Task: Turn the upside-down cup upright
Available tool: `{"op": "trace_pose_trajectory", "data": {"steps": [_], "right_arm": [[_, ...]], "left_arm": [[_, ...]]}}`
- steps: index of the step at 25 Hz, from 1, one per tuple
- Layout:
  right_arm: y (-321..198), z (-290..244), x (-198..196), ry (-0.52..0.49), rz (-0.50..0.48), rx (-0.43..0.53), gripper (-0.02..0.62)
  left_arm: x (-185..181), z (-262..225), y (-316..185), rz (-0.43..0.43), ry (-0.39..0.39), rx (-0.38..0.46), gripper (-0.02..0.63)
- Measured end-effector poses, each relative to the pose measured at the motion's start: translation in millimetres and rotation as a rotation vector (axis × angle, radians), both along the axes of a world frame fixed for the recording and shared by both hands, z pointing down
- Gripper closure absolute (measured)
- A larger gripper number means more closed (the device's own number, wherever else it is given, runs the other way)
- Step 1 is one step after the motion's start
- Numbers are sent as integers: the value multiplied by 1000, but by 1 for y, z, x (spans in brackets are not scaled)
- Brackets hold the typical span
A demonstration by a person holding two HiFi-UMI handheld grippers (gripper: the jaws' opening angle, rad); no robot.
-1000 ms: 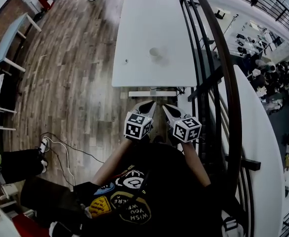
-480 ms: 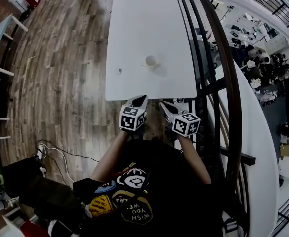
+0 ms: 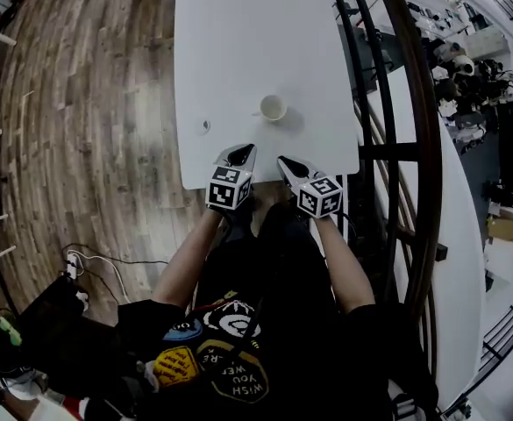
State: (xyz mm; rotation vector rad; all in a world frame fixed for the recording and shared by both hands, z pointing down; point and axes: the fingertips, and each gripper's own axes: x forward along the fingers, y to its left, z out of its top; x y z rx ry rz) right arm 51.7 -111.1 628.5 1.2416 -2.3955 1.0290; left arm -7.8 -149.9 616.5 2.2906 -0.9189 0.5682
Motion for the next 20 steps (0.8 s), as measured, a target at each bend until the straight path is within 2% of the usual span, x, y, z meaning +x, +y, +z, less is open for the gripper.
{"op": "trace_pose_trajectory", "data": {"steps": [4,5,6,8,9,12,14,17,20], "right_arm": [[-33,31,7,55,1,10,595],[-42,36,6,29,-1,11,546],[-51,40,5,-16,0,10,451],[-67,45,4,-73,8,23,362],[-75,48,7,-50,14,42,328],[-94,63,22,121,20,116,259],[-104,72,30,244,-7,169,248],[-115,82,27,362,-120,235,236],[-125,89,14,365,-264,272,202]], "left_arm": [[7,22,-20,-6,3,-28,601],[8,28,-24,-10,-2,-36,601],[9,33,-27,-12,-9,-43,601],[9,41,-29,-15,-23,-57,601],[9,43,-28,-21,-26,-66,601],[11,47,-26,-55,-25,-88,601],[14,49,-23,-70,-34,-95,601],[19,47,-15,-79,-38,-97,601],[22,44,-13,-88,-40,-90,601]]}}
